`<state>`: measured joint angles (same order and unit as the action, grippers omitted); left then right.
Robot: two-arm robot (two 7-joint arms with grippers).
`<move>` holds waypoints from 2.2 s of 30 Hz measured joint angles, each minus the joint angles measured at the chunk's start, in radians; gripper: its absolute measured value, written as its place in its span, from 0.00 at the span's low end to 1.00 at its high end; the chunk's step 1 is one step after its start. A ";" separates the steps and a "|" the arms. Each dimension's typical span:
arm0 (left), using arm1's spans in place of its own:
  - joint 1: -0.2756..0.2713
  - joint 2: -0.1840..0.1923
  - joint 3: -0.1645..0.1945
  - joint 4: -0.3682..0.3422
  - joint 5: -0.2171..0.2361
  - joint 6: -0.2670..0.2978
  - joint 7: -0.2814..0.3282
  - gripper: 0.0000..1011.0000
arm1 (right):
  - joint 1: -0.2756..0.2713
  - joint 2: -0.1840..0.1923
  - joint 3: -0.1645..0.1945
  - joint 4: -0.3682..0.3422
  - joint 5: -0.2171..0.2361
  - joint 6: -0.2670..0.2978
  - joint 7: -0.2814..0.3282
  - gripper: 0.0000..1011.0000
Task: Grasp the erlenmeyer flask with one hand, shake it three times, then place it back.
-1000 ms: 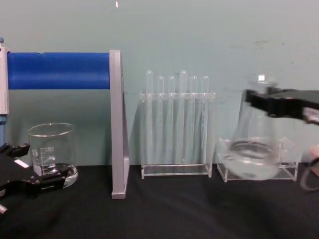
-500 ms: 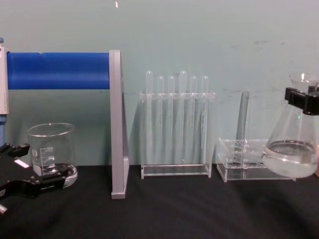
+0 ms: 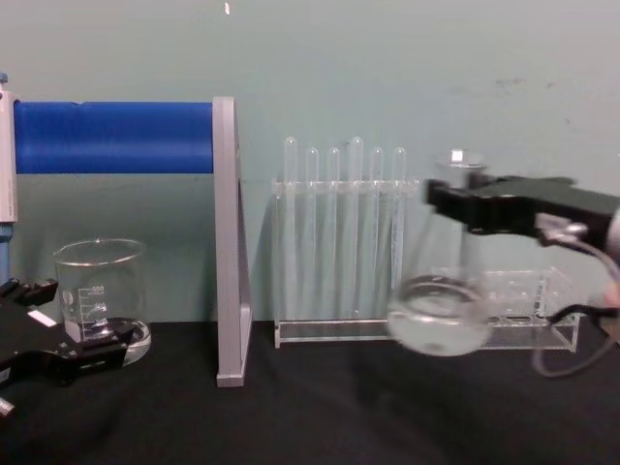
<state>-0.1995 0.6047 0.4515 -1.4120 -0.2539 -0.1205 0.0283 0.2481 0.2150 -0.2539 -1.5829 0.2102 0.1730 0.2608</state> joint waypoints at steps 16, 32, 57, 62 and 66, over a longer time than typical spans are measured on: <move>0.000 0.000 0.000 0.000 0.000 0.000 0.000 0.99 | 0.037 0.038 -0.096 0.018 0.066 -0.019 0.113 0.44; 0.000 0.000 0.000 0.000 0.000 0.000 0.000 0.99 | 0.045 0.087 -0.115 0.032 0.125 -0.024 0.142 0.44; 0.000 0.000 0.000 0.000 0.000 0.000 0.000 0.99 | 0.082 0.211 -0.194 0.116 0.210 -0.116 0.330 0.44; 0.000 0.000 0.000 0.000 0.000 0.000 0.000 0.99 | 0.096 0.226 -0.215 0.144 0.224 -0.139 0.370 0.44; 0.000 0.000 0.000 0.000 0.000 0.000 0.000 0.99 | 0.105 0.235 -0.230 0.159 0.230 -0.152 0.390 0.44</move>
<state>-0.1995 0.6047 0.4514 -1.4120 -0.2539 -0.1205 0.0283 0.3531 0.4497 -0.4841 -1.4239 0.4405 0.0207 0.6505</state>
